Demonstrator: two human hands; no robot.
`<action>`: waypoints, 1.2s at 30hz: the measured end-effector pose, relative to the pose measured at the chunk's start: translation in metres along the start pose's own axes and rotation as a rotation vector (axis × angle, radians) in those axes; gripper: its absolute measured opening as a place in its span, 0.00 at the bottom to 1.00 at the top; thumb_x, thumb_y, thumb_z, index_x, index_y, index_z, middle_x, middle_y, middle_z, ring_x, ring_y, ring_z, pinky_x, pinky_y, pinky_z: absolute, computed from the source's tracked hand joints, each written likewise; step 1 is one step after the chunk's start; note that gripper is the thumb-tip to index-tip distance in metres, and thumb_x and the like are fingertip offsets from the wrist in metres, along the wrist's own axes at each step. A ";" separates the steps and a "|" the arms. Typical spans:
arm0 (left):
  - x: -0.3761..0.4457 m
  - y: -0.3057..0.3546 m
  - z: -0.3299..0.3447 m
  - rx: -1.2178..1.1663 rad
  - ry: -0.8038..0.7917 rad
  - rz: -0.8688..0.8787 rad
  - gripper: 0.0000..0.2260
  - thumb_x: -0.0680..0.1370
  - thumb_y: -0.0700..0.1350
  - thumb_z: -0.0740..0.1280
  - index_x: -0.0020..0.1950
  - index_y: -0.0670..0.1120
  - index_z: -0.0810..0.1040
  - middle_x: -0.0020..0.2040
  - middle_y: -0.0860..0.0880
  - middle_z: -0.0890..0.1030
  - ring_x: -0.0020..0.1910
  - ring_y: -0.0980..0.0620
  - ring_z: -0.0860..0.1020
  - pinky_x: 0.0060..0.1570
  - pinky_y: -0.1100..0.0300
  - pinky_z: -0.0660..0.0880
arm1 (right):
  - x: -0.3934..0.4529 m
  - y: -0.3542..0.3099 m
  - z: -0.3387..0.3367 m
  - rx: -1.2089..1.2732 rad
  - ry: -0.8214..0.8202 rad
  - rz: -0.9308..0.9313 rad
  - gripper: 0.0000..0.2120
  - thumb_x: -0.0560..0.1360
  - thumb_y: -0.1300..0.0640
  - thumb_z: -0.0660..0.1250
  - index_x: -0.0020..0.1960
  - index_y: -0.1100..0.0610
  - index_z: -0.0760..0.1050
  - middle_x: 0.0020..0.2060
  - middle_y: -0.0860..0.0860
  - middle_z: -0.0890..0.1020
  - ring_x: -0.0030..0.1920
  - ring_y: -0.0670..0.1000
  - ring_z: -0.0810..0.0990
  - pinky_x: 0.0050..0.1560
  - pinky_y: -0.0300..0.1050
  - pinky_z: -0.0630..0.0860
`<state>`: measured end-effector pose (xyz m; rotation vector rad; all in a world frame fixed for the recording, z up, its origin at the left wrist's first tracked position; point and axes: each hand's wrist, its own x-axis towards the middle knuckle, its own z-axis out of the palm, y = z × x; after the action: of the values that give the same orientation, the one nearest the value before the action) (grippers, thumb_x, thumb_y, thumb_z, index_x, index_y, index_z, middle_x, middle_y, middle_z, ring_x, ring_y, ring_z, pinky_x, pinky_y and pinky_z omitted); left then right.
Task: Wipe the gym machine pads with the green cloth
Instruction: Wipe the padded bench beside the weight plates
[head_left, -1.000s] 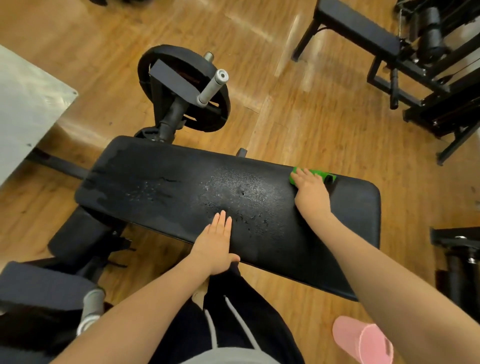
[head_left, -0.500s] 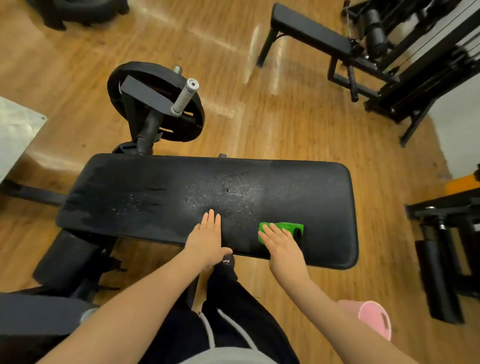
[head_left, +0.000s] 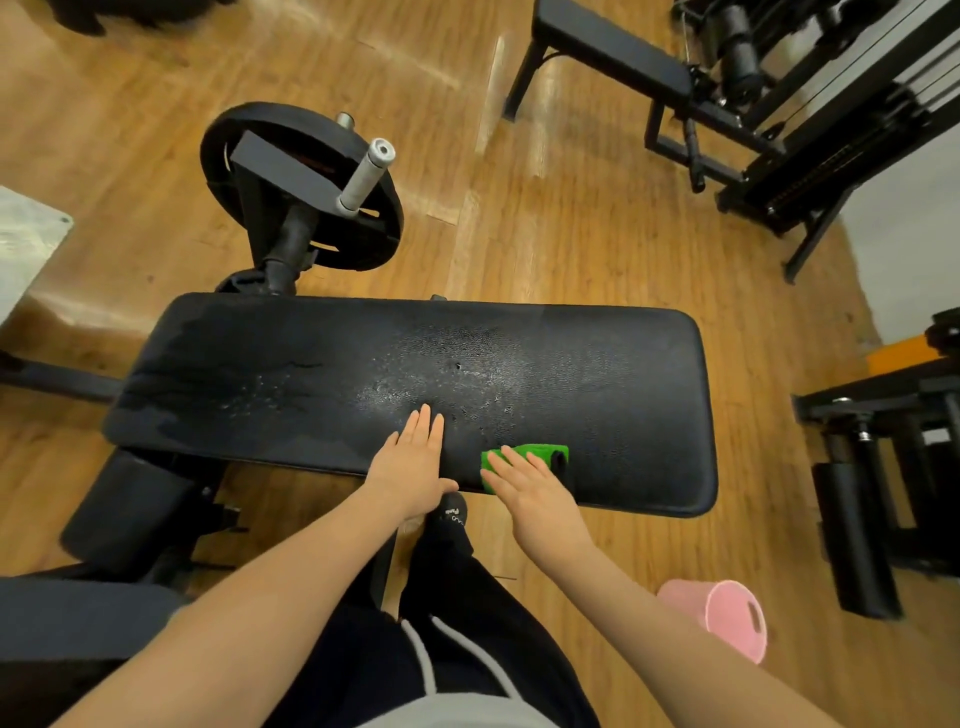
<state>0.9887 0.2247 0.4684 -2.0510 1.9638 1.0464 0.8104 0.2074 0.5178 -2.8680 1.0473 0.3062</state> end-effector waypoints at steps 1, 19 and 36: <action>0.000 0.000 -0.001 0.005 -0.004 0.002 0.40 0.81 0.59 0.59 0.78 0.41 0.38 0.79 0.41 0.39 0.78 0.45 0.41 0.75 0.51 0.49 | -0.004 0.005 -0.001 -0.016 -0.012 -0.021 0.32 0.48 0.68 0.79 0.52 0.56 0.82 0.53 0.52 0.83 0.55 0.53 0.81 0.56 0.51 0.74; 0.001 0.002 0.008 -0.004 0.028 -0.027 0.39 0.82 0.56 0.59 0.78 0.40 0.36 0.78 0.40 0.37 0.78 0.45 0.39 0.75 0.52 0.47 | 0.159 0.127 -0.062 0.033 -0.055 0.274 0.24 0.69 0.74 0.56 0.61 0.62 0.74 0.58 0.59 0.76 0.61 0.62 0.71 0.59 0.51 0.67; 0.000 0.001 0.009 -0.030 0.036 -0.035 0.38 0.82 0.55 0.59 0.78 0.40 0.36 0.78 0.41 0.37 0.78 0.45 0.39 0.75 0.52 0.46 | 0.032 0.024 -0.011 0.109 -0.196 0.038 0.29 0.73 0.71 0.60 0.72 0.60 0.63 0.73 0.55 0.62 0.74 0.55 0.56 0.70 0.47 0.39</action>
<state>0.9843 0.2295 0.4623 -2.1259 1.9332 1.0451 0.8213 0.1674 0.5222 -2.6606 1.0478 0.5041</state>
